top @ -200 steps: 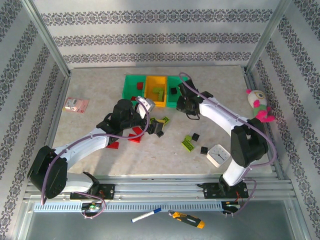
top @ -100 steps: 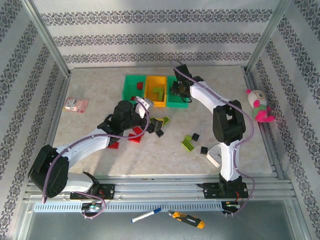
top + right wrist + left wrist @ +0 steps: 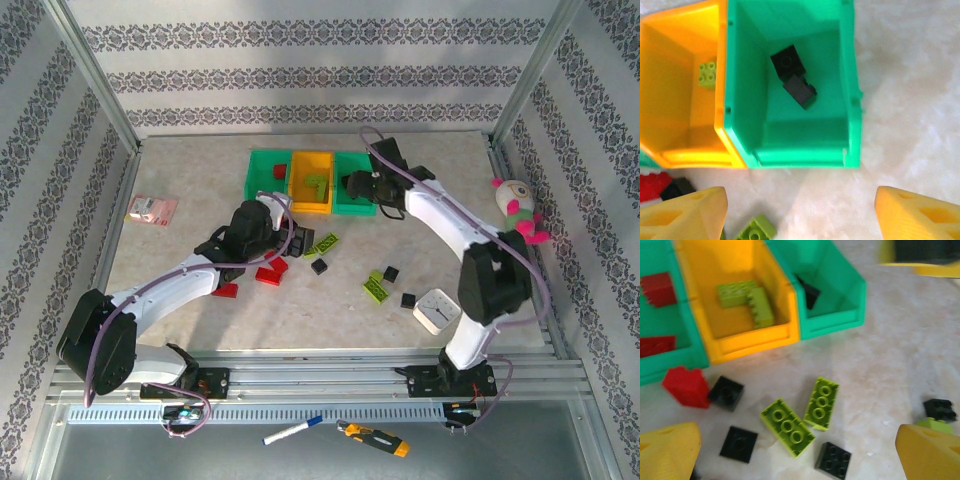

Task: Sort the legos into containers by color
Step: Place the lego in the container, then pick up the lego from the middle-left of the table.

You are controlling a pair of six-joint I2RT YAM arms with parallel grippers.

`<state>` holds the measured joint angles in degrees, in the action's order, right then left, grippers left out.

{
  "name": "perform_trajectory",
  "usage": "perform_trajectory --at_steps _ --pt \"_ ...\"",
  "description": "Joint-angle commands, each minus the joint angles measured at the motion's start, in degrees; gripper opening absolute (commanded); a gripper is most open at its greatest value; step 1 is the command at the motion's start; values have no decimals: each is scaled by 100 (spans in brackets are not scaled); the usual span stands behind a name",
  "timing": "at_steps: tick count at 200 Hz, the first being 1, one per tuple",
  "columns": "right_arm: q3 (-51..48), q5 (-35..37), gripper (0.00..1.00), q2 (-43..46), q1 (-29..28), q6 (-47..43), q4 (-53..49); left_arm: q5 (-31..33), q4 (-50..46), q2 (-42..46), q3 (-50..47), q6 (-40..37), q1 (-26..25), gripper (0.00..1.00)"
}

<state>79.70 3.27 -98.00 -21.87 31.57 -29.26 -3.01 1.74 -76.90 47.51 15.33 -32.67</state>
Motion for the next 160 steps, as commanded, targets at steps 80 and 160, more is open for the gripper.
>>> perform_trajectory --at_steps 80,160 --pt "-1371 -844 90 1171 -846 -381 544 1518 -2921 -8 365 1945 941 99" --pt "-817 -1110 91 663 -1048 -585 509 711 -3429 -1363 989 1180 1978 99"
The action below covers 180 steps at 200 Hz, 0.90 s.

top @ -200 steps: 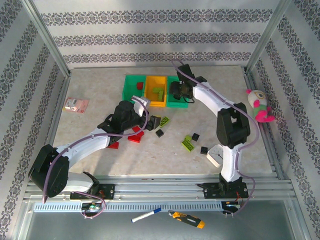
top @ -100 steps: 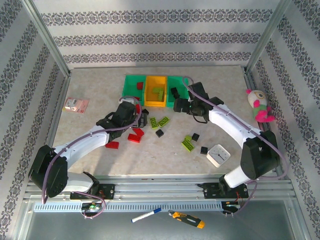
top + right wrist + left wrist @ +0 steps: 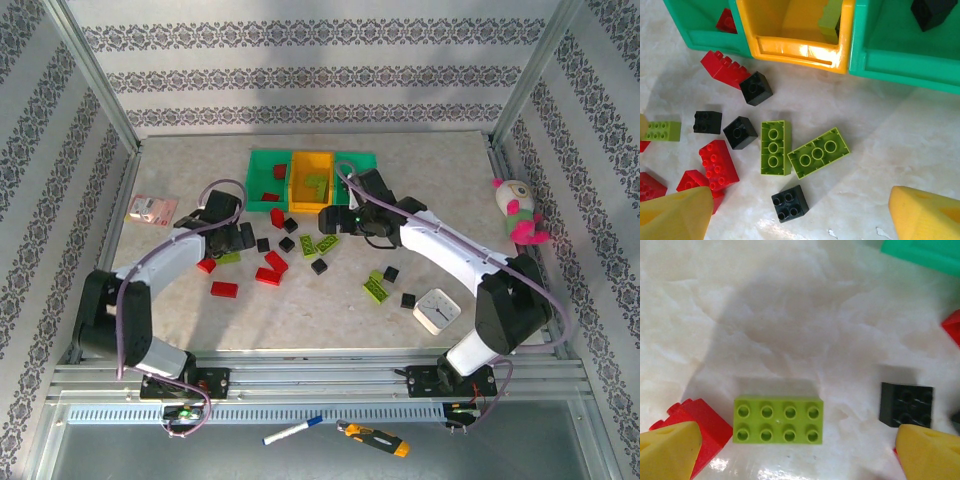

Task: Sort the legos into containers by color
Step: Pick up the lego from the middle-left of the table.

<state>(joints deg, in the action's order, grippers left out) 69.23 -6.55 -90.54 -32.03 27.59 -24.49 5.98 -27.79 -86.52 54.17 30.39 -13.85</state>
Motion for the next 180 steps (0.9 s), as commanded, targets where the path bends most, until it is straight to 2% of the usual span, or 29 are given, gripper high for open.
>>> perform_trajectory --at_steps 1,48,82,137,159,180 --pt "235 -128 91 -84 -31 -190 28 -186 -479 -427 331 -329 99 99" --pt "258 -178 91 -95 30 -235 6 -140 -583 -1221 751 -568 197 100" --pt "200 -127 91 -56 82 -232 -28 -114 -939 -1513 911 -413 219 98" --pt "235 -145 91 -118 127 -217 -11 -344 -1122 -1490 675 -17 219 89" --pt "295 -156 91 -174 127 -210 -1 -373 -1130 -1530 641 28 220 76" --pt "332 -184 91 -210 127 -205 1 -404 -1207 -1555 666 37 223 70"
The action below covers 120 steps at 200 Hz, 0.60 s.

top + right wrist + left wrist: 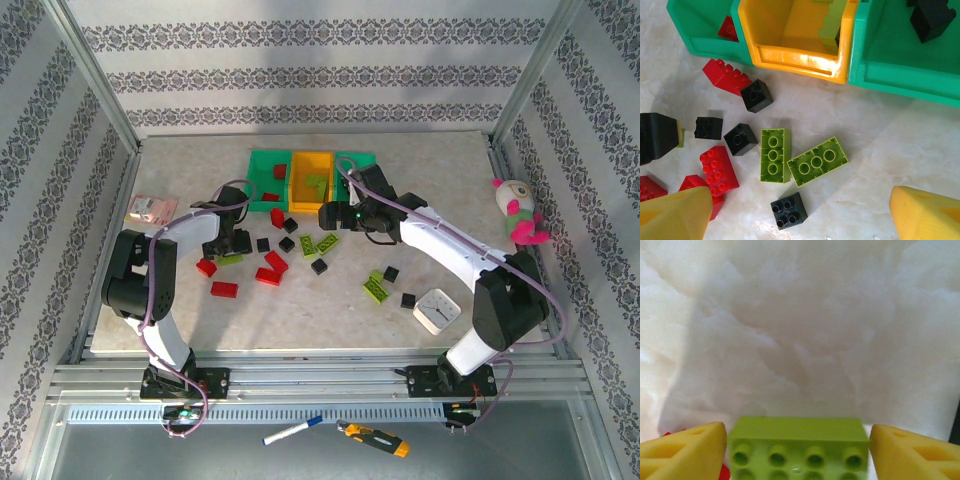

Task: Sort the legos into containers by color
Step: Pick up the lego from the middle-left of the table.

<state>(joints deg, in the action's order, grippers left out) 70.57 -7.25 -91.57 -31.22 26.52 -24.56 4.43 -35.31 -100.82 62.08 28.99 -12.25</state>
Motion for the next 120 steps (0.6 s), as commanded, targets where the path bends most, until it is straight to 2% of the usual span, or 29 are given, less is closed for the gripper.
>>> perform_trajectory --at_steps 1,37,120 --pt "201 -112 91 -107 46 -96 6 -249 -457 -124 -126 177 64 70" --pt "173 -66 91 -46 58 -104 3 -179 -597 -37 -61 245 58 59" --pt "125 28 92 91 64 -70 62 -68 -1127 605 880 292 -54 60"
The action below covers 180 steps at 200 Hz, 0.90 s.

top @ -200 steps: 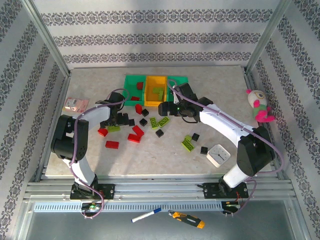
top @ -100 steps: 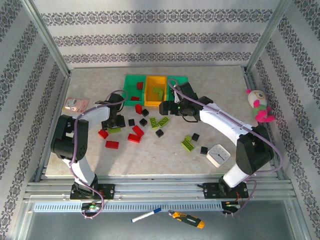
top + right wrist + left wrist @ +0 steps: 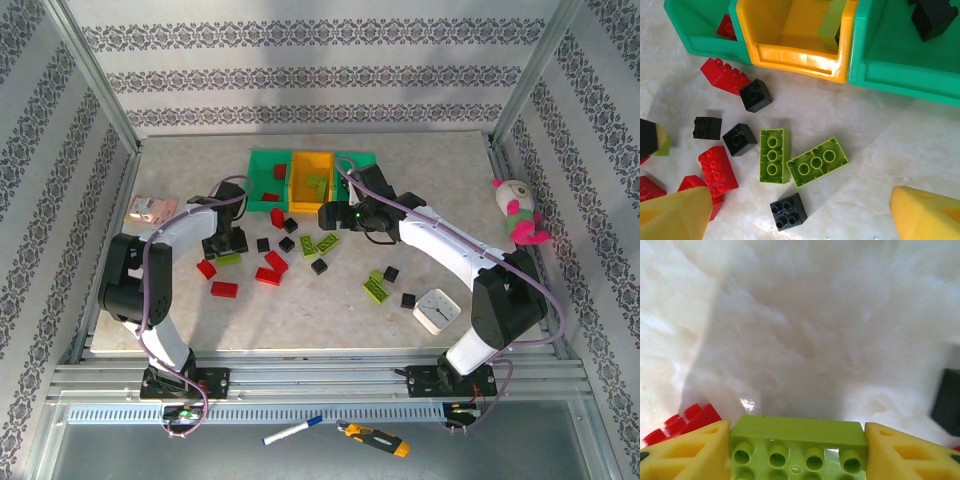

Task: Sort the legos into containers by color
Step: Pick up the lego from the middle-left of the table, then place the lego in the container.

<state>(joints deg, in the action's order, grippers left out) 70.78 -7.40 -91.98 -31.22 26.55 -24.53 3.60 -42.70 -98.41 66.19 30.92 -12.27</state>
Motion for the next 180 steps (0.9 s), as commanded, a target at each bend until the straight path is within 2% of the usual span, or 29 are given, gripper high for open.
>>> perform_trajectory --at_steps 1,37,67,119,180 --pt "107 44 92 139 64 -67 61 8 -388 370 489 95 -59 60" --pt "-35 165 92 321 98 -1 175 -100 -249 334 1206 149 -297 59" --pt "-167 271 92 506 141 31 178 -181 79 -26 1920 137 -592 59" --pt "-443 481 91 846 229 105 126 -239 99 -1436 3690 -128 -1057 60" --pt "-546 616 91 1103 375 99 28 -298 -110 -3076 5711 -502 -1133 61"
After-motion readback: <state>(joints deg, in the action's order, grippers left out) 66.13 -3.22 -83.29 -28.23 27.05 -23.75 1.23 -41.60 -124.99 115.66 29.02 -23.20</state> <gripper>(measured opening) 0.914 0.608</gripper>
